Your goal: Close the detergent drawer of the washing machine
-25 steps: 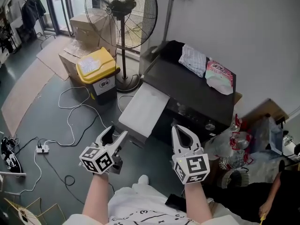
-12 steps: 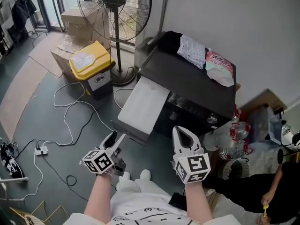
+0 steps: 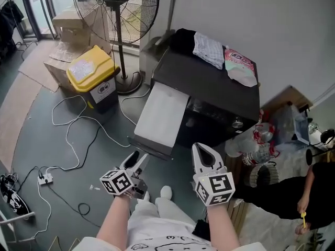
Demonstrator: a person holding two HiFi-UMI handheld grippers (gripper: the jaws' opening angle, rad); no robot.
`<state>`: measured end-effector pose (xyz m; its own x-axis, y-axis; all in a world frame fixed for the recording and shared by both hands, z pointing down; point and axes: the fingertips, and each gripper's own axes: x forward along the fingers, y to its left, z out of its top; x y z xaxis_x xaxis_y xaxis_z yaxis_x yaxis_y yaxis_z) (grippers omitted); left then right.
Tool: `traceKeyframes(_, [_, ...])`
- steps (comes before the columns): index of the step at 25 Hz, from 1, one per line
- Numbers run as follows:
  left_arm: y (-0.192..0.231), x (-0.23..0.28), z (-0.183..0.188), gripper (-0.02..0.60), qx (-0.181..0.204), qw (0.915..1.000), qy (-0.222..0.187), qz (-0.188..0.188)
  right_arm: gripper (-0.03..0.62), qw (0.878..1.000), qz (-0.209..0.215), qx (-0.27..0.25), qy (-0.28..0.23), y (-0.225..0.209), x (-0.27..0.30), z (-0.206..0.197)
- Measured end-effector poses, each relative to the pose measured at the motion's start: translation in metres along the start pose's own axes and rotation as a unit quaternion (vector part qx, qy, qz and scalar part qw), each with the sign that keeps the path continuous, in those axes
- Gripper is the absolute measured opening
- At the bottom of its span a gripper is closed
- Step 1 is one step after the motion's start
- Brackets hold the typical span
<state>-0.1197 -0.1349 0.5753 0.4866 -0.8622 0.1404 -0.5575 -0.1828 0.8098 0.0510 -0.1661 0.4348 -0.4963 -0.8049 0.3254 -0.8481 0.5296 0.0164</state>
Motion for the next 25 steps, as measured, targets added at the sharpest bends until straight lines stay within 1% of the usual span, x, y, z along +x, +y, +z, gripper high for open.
traceKeyframes(5, [0.014,0.001,-0.017,0.318,-0.029,0.9991,0.025,-0.019,0.000,1.000,-0.021,0.010,0.016,0.011,0.000,-0.021])
traceKeyframes(13, [0.029,0.010,-0.031,0.318,-0.051,0.9954,0.048,-0.066,0.000,0.998,-0.044,0.026,0.026,0.024,-0.003,-0.047])
traceKeyframes(18, [0.031,0.020,-0.032,0.318,-0.059,0.9917,0.043,-0.106,0.000,0.997,-0.056,0.040,0.036,0.024,-0.005,-0.065])
traceKeyframes(25, [0.028,0.030,-0.032,0.318,-0.069,0.9839,0.032,-0.162,0.000,0.995,-0.072,0.042,0.052,0.018,-0.010,-0.082])
